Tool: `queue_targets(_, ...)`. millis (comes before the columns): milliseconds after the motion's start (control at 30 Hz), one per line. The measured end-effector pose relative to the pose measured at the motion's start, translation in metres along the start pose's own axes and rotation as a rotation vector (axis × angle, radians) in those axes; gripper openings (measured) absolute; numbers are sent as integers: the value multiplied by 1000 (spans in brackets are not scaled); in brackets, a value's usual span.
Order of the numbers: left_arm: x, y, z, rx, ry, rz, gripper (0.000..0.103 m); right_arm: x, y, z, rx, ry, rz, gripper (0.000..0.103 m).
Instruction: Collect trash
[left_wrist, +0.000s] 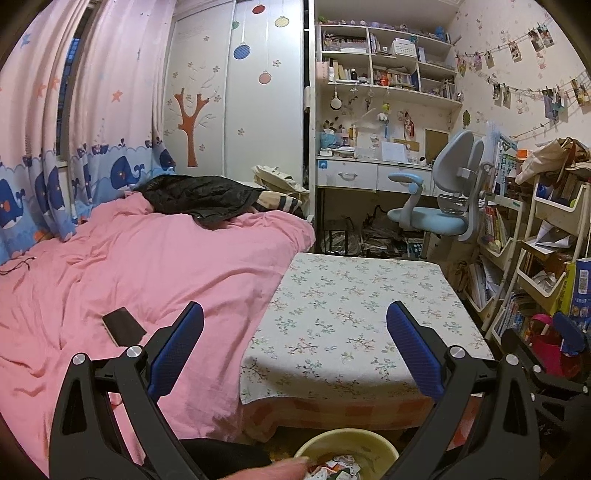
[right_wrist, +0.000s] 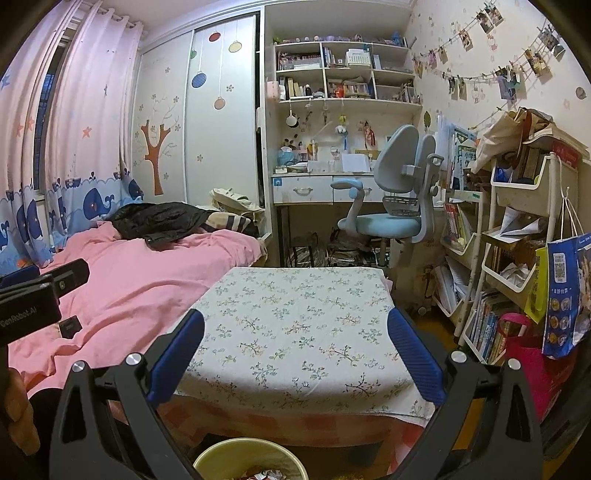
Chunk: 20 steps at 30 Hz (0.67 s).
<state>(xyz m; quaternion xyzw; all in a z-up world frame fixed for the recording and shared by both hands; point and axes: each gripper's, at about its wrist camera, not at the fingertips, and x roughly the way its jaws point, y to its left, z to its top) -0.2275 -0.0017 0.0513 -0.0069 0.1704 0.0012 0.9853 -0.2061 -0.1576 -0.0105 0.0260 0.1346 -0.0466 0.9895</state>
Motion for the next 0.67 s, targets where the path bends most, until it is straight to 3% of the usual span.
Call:
queue_targets(233, 2, -7, -1, 32, -17, -16, 96, 13, -4, -4, 25, 42, 11, 95)
queue_targets(400, 22, -12, 3, 57, 57, -69, 96, 35, -9, -1, 27, 82, 17, 95)
queue_targets(500, 44, -16, 4, 77, 107, -71, 96, 59, -16, 4, 26, 124, 20, 95)
queue_targets(667, 84, -13, 1, 74, 156, -69, 96, 132, -36, 9, 35, 261, 12, 95)
